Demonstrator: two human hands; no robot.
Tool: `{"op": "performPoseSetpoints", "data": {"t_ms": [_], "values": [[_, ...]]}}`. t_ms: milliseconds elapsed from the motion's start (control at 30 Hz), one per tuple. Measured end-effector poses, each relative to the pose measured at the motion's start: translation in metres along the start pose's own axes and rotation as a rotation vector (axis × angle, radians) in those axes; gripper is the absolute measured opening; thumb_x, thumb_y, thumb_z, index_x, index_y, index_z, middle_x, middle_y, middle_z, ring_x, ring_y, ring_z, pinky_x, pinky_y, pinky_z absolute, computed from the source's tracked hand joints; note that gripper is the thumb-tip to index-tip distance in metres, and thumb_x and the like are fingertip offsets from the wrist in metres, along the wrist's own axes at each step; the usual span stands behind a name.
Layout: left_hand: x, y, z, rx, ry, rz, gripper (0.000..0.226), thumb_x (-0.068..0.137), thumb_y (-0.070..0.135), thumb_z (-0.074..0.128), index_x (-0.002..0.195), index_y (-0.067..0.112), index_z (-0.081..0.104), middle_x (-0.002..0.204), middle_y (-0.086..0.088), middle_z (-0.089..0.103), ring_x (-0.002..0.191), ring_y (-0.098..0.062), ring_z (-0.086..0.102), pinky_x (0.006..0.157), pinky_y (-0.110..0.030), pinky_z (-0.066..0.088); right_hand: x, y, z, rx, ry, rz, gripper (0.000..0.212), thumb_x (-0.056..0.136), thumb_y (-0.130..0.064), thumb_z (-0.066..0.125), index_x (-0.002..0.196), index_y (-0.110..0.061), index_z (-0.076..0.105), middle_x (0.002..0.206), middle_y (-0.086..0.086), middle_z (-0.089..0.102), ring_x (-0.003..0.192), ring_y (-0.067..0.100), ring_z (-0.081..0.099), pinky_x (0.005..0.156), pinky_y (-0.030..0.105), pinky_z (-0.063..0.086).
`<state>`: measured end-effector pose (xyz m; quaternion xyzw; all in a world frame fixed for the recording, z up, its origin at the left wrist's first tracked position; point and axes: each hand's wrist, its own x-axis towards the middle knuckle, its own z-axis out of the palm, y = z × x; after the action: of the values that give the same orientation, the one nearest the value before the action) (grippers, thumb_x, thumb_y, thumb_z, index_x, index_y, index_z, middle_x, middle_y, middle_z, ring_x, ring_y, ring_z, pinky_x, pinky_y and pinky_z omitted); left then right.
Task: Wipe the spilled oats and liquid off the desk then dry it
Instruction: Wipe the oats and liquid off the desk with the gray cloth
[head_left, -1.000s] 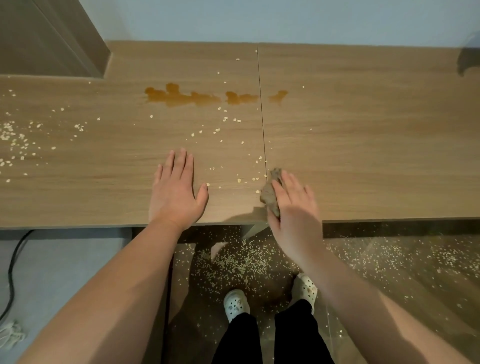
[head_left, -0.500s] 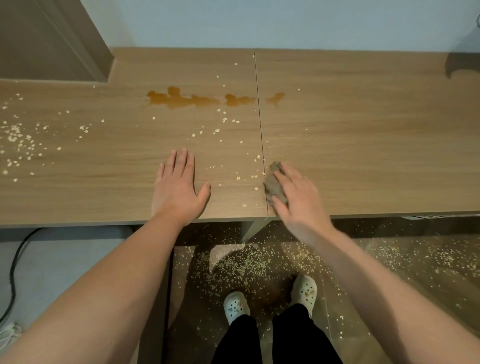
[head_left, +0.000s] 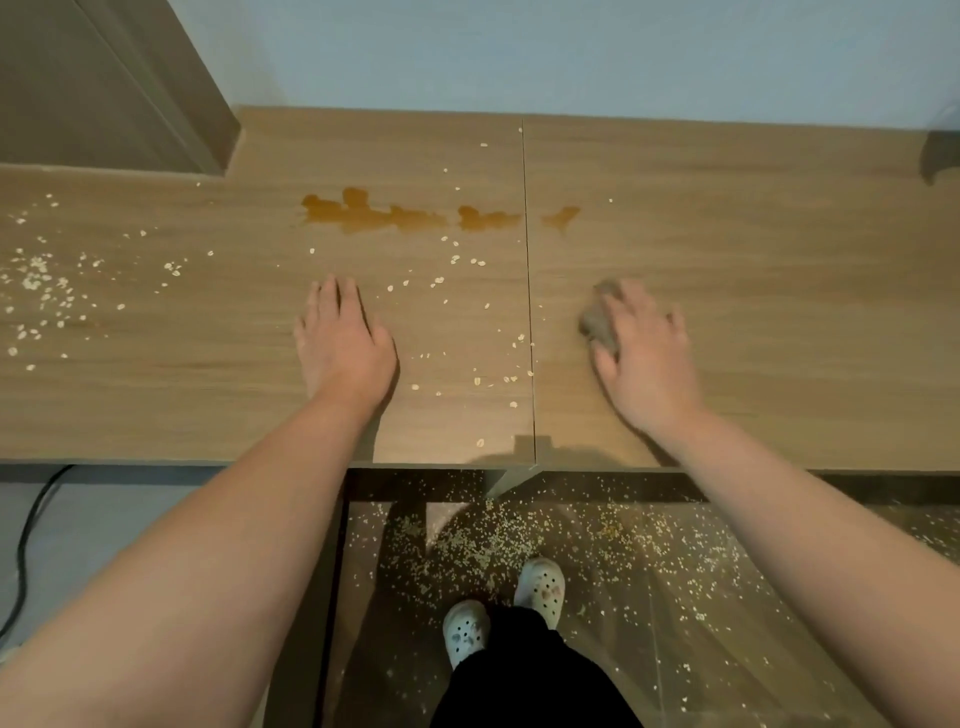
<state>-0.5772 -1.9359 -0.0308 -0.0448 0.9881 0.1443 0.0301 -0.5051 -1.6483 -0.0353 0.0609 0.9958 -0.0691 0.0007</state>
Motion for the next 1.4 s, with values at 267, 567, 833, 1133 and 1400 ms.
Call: {"op": "performPoseSetpoints", "data": {"t_ms": [267,567,833,1133,1400], "values": [[0.006,0.004,0.009,0.177,-0.038,-0.049,0.062,0.100,0.027,0.026,0.156,0.009,0.006,0.164,-0.008,0.000,0.151,-0.021,-0.003,0.122,-0.043,0.002,0.041,-0.028,-0.003,0.014,0.032,0.253,0.058,0.100,-0.035,0.037,0.151,-0.012,0.028,0.161,0.009,0.020,0.149,0.023,0.015,0.121,0.046,0.015],[0.008,0.005,0.006,0.194,-0.073,-0.069,0.063,0.099,0.027,0.028,0.156,0.011,0.007,0.164,-0.006,-0.001,0.151,-0.020,-0.004,0.122,-0.043,0.002,0.060,0.035,-0.012,0.033,0.048,0.229,0.055,0.098,-0.033,0.045,0.148,-0.011,0.038,0.158,0.011,0.029,0.146,0.027,0.026,0.119,0.052,0.016],[0.008,0.006,0.008,0.190,-0.063,-0.077,0.063,0.099,0.027,0.028,0.156,0.012,0.007,0.164,-0.004,0.000,0.151,-0.019,-0.004,0.122,-0.043,0.002,0.057,-0.039,0.002,-0.003,-0.124,0.008,0.060,0.100,-0.037,0.035,0.154,-0.019,0.017,0.164,0.001,0.006,0.151,0.017,0.003,0.120,0.042,0.001],[0.008,0.006,0.008,0.172,-0.048,-0.087,0.062,0.099,0.026,0.030,0.156,0.012,0.009,0.164,-0.005,0.001,0.151,-0.019,-0.003,0.122,-0.042,0.003,0.159,0.023,-0.008,0.138,0.162,0.588,0.054,0.100,-0.030,0.044,0.149,-0.009,0.035,0.159,0.013,0.026,0.148,0.026,0.020,0.120,0.049,0.013],[0.008,0.005,0.008,0.169,-0.047,-0.089,0.061,0.100,0.027,0.029,0.156,0.013,0.009,0.164,-0.004,0.001,0.151,-0.018,-0.004,0.122,-0.042,0.001,0.126,-0.018,0.006,0.133,-0.006,-0.295,0.054,0.099,-0.027,0.049,0.149,-0.010,0.036,0.158,0.010,0.030,0.147,0.025,0.024,0.121,0.045,0.015]]}}
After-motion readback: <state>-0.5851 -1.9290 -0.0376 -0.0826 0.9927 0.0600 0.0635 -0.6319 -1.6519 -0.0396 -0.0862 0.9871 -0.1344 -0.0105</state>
